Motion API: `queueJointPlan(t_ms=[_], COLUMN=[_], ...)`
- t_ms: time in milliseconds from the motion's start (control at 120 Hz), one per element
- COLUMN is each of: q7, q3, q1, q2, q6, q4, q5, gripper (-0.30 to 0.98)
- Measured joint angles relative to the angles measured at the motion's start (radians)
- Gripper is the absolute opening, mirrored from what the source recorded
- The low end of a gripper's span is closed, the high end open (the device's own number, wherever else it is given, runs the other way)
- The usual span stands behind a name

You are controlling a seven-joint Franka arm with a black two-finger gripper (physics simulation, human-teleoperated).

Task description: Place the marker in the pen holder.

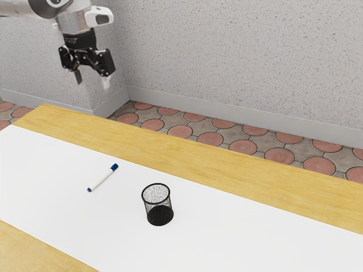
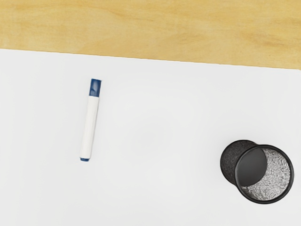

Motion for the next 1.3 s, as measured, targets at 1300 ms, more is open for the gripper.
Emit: queueJointPlan(t_ms=[1300], q7=[0.073], q3=[0.089], q1=[0.004], q2=[0.156], q6=[0.708], q4=[-0.630], q5=[0.030], gripper=[0.69])
